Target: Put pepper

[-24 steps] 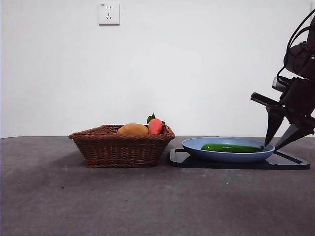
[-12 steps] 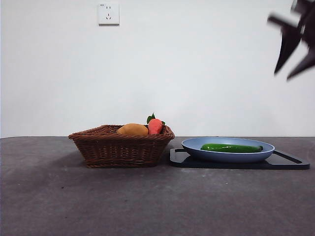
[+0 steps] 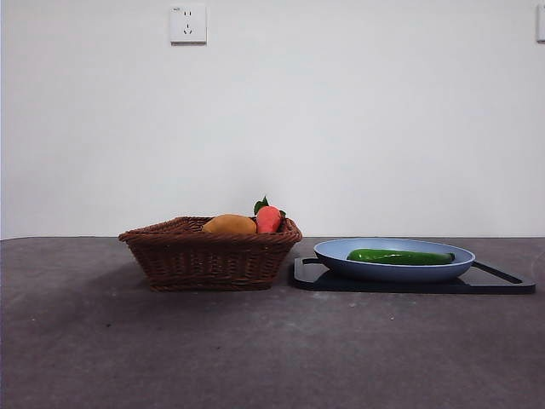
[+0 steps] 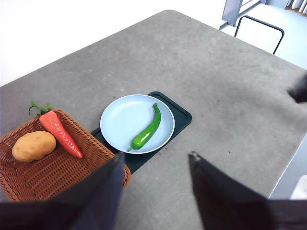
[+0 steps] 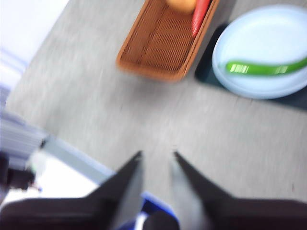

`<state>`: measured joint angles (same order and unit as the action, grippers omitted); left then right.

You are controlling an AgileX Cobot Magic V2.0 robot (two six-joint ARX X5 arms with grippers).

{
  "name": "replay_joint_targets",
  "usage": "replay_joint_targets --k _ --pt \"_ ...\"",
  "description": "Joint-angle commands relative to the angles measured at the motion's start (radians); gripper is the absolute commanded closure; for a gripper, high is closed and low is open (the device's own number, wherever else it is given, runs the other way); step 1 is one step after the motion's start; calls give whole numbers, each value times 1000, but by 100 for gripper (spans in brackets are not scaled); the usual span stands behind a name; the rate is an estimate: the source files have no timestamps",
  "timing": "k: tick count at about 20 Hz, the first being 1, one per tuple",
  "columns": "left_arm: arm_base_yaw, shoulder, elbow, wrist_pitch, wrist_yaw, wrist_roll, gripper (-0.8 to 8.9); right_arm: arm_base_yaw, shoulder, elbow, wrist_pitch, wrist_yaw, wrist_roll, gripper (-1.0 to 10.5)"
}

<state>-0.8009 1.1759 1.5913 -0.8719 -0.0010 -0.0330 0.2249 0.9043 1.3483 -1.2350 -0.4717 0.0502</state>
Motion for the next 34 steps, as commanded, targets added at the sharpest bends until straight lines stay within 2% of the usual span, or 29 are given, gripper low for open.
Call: replay_joint_targets --k 1,3,8,19,20,21,22,24,25,29,34 --pt "-6 8 20 3 1 8 794 6 2 16 -68 2 -103 941" --pt "-6 8 20 2 1 7 806 6 7 16 -114 6 -128 941" --pt "-6 8 20 2 1 8 806 6 8 16 -82 4 -106 941" --pt "-6 8 20 40 2 8 806 6 7 16 -74 6 -108 941" --pt "-6 8 20 40 -2 34 806 6 7 16 -74 6 -108 941" --pt "-5 8 20 42 -15 51 806 5 7 16 -74 6 -108 941" --pt "14 5 20 68 -84 56 806 6 7 16 -74 6 -108 941" --pt "72 -21 19 154 -176 87 806 6 7 16 -74 6 -108 941" --pt "117 -47 19 199 -174 108 806 6 7 16 -74 6 -108 941" --pt "367 -203 18 275 -32 120 806 5 8 16 -74 6 -108 941" --pt "670 -397 -87 304 -24 163 806 6 9 16 -74 6 -108 941"
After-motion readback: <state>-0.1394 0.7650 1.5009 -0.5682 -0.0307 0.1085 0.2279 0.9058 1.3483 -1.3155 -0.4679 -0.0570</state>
